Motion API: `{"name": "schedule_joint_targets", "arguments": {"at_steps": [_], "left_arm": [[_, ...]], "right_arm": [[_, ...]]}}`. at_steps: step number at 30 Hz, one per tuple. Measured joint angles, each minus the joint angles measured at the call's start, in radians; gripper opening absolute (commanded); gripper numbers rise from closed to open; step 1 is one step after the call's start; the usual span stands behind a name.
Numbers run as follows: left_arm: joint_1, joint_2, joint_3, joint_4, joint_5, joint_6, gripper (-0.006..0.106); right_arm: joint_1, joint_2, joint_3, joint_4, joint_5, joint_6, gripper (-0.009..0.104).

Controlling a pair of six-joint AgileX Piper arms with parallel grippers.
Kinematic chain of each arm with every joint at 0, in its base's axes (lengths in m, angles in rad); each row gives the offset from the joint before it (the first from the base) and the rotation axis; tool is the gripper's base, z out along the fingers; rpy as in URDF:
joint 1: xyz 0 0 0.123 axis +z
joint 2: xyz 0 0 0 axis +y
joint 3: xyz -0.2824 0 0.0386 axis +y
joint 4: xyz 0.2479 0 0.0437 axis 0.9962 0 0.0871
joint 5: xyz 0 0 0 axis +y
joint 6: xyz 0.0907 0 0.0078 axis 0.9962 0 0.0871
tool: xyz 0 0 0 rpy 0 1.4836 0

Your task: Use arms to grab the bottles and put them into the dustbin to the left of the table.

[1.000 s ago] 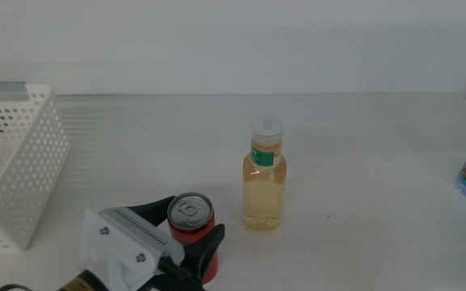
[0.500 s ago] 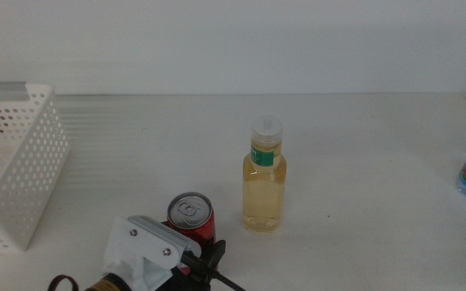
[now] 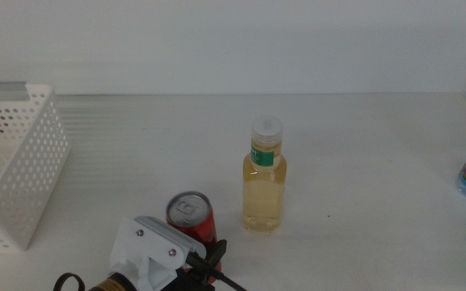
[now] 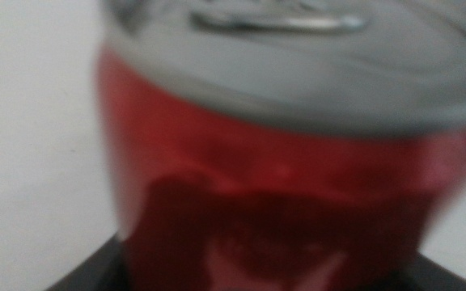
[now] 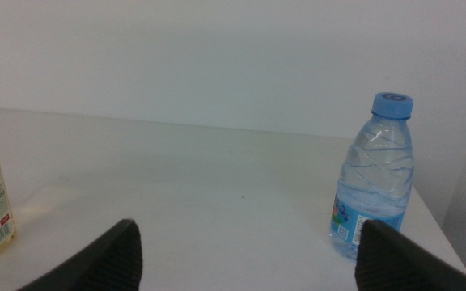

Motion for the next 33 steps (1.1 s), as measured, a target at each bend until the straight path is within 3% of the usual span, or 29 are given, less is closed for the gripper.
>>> {"name": "schedule_joint_targets", "arguments": {"at_steps": [7, 17, 23, 33], "left_arm": [[0.000, 0.000, 0.000, 0.001, -0.001, -0.045, -0.005], [0.000, -0.015, 0.002, 0.008, 0.014, 0.006, -0.005], [0.000, -0.165, 0.001, 0.008, 0.162, 0.006, -0.005], [0.007, -0.499, -0.203, -0.008, 0.900, 0.141, -0.005]], "right_arm": [[0.000, 0.000, 0.000, 0.000, 0.000, 0.000, 0.083], [0.000, 0.000, 0.000, 0.000, 0.000, 0.000, 0.083], [0.000, 0.000, 0.000, 0.000, 0.000, 0.000, 0.083], [0.000, 0.000, 0.000, 0.000, 0.000, 0.000, 0.083]]}}
